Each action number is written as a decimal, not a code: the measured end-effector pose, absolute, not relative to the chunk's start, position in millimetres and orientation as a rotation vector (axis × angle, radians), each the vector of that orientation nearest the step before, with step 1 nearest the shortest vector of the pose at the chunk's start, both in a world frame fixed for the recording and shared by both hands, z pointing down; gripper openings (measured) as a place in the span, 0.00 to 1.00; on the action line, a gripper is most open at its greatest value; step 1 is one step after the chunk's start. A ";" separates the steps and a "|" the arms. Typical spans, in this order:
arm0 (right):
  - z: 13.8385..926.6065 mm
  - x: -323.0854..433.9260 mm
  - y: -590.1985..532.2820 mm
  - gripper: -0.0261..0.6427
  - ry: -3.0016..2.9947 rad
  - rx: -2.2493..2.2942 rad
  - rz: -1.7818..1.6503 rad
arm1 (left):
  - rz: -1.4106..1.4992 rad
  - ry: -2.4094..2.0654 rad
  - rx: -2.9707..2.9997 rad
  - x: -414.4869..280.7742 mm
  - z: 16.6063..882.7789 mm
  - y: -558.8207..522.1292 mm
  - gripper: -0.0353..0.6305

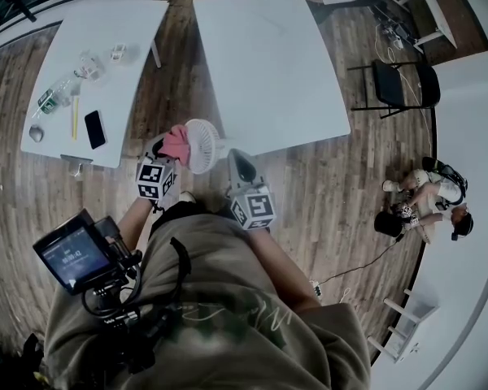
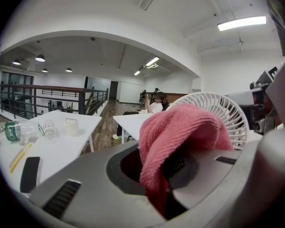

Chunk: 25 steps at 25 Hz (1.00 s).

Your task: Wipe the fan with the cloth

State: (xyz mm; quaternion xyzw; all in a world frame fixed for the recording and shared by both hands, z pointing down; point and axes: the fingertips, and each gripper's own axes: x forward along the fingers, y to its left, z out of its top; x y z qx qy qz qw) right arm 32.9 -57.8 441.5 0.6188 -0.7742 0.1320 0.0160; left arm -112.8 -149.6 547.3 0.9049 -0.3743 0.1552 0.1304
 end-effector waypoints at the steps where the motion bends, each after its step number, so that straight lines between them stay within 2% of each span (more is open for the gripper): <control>1: 440.5 32.1 -57.4 0.06 -2.419 1.925 0.411 | 0.464 -1.088 2.621 -114.1 550.2 -148.6 0.15; 8: 435.0 21.5 -53.0 0.06 -2.480 1.901 0.387 | 0.483 -1.119 2.575 -130.7 557.3 -141.4 0.15; 15: 425.3 3.3 -56.2 0.06 -2.548 1.890 0.327 | 0.319 -1.183 2.600 -139.1 495.3 -129.9 0.15; 25: 394.5 -33.3 -39.6 0.06 -2.735 1.624 0.197 | 0.130 -1.280 2.651 -114.0 419.9 -97.8 0.15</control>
